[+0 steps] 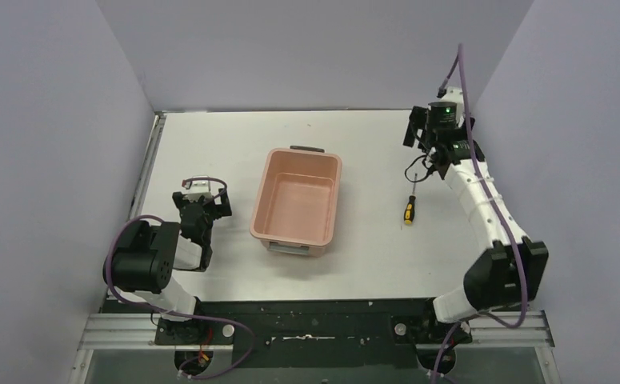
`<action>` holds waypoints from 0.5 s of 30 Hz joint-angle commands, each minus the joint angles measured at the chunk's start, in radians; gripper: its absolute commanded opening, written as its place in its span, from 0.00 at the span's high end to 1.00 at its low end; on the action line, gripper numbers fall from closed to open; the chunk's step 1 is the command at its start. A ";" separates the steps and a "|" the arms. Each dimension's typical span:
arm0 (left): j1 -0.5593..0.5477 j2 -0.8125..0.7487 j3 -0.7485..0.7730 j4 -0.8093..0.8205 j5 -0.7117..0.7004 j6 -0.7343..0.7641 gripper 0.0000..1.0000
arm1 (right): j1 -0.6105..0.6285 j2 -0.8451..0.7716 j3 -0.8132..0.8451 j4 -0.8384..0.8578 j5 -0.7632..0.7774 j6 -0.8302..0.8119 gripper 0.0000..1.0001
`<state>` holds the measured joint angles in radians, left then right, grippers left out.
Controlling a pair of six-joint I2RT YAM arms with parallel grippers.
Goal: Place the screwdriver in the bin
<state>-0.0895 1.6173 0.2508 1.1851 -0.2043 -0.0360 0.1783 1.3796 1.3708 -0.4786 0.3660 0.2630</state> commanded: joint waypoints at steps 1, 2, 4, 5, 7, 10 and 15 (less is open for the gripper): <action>0.006 -0.008 0.002 0.027 0.012 0.010 0.03 | -0.111 0.229 0.028 -0.224 -0.248 -0.046 0.03; 0.005 -0.008 0.002 0.026 0.011 0.010 0.03 | -0.120 0.269 0.018 -0.213 -0.273 -0.049 0.06; 0.005 -0.008 0.002 0.025 0.012 0.010 0.03 | -0.134 0.344 -0.011 -0.187 -0.326 -0.051 0.12; 0.005 -0.007 0.002 0.025 0.011 0.011 0.03 | -0.136 0.373 -0.029 -0.173 -0.342 -0.049 0.15; 0.005 -0.007 0.002 0.025 0.011 0.010 0.03 | -0.138 0.427 -0.072 -0.134 -0.357 -0.037 0.19; 0.006 -0.008 0.002 0.025 0.011 0.011 0.03 | -0.138 0.470 -0.124 -0.097 -0.353 -0.019 0.25; 0.005 -0.008 0.002 0.025 0.011 0.010 0.03 | -0.141 0.491 -0.179 -0.068 -0.326 -0.009 0.64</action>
<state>-0.0895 1.6173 0.2508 1.1851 -0.2043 -0.0360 0.0345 1.8736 1.2289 -0.5751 0.0307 0.2462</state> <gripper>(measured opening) 0.974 0.547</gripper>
